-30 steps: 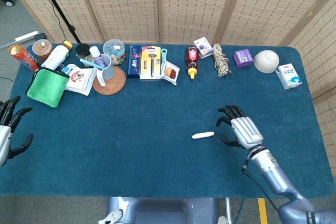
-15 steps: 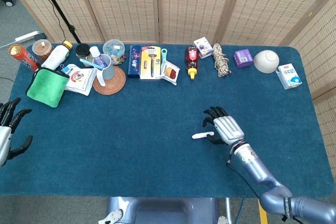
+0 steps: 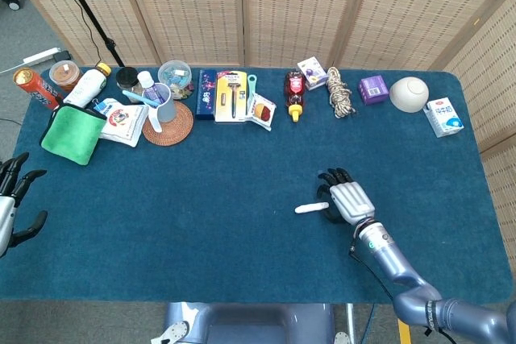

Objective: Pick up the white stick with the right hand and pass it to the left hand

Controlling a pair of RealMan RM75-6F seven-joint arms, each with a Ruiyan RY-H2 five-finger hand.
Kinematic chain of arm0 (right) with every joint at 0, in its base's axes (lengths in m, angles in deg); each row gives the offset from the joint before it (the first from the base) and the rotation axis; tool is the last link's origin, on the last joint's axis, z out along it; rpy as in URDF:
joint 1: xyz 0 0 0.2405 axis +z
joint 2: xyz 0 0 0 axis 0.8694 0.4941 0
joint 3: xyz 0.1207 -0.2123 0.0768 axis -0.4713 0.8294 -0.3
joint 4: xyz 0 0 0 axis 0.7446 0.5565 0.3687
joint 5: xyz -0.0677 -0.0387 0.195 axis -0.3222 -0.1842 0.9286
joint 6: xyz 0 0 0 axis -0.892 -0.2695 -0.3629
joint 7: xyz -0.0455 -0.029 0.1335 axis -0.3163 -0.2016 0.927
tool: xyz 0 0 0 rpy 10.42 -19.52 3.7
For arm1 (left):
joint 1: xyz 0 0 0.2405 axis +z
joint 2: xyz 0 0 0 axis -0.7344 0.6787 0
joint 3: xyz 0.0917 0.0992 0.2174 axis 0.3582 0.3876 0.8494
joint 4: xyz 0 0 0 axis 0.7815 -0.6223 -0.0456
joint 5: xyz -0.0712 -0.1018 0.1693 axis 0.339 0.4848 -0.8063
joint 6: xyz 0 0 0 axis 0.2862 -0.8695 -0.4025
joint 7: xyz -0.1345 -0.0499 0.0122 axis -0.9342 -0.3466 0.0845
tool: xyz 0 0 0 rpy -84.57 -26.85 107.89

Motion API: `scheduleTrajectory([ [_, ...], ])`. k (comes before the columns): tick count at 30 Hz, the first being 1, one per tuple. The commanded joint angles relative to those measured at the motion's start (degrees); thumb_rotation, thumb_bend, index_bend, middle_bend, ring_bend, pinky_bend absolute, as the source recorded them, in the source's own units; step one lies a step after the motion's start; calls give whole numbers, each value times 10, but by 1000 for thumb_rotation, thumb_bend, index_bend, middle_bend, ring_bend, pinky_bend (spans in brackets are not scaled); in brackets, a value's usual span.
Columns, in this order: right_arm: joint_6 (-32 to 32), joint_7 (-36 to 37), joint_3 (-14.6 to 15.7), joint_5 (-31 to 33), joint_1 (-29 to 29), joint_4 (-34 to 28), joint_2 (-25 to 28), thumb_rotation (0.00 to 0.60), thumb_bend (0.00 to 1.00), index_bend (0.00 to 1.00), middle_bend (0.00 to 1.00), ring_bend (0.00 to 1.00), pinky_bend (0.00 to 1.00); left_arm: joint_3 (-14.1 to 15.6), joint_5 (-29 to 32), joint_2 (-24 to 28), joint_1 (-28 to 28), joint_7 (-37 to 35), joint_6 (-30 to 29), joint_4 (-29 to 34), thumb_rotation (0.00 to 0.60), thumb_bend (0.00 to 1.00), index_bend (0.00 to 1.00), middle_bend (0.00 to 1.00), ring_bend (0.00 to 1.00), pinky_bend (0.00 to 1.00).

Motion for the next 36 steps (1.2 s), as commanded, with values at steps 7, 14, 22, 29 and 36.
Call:
scheduleTrajectory([
  [7, 2, -3, 3, 7, 3, 25, -20, 600, 429, 422, 168, 0, 0, 3, 2, 1, 2, -5, -1, -4, 600, 320, 206, 14, 10, 8],
  [14, -3, -6, 4, 16, -1, 44, -36, 600, 428, 437, 182, 3, 0, 3, 1, 2, 4, -12, -3, -8, 600, 320, 206, 14, 10, 8],
  [22, -6, -7, 4, 19, -2, 49, -43, 600, 429, 440, 188, 9, 0, 4, -2, 4, 6, -18, -9, -10, 600, 320, 206, 14, 10, 9],
  [29, -6, -10, 3, 23, -1, 53, -51, 600, 429, 480, 213, 35, 0, 5, -3, 5, 9, -23, -12, -12, 600, 319, 206, 14, 10, 8],
  [36, -9, -10, 0, 26, -2, 55, -54, 600, 428, 553, 254, 69, 0, 5, -2, 5, 11, -25, -15, -13, 600, 320, 206, 14, 10, 8],
])
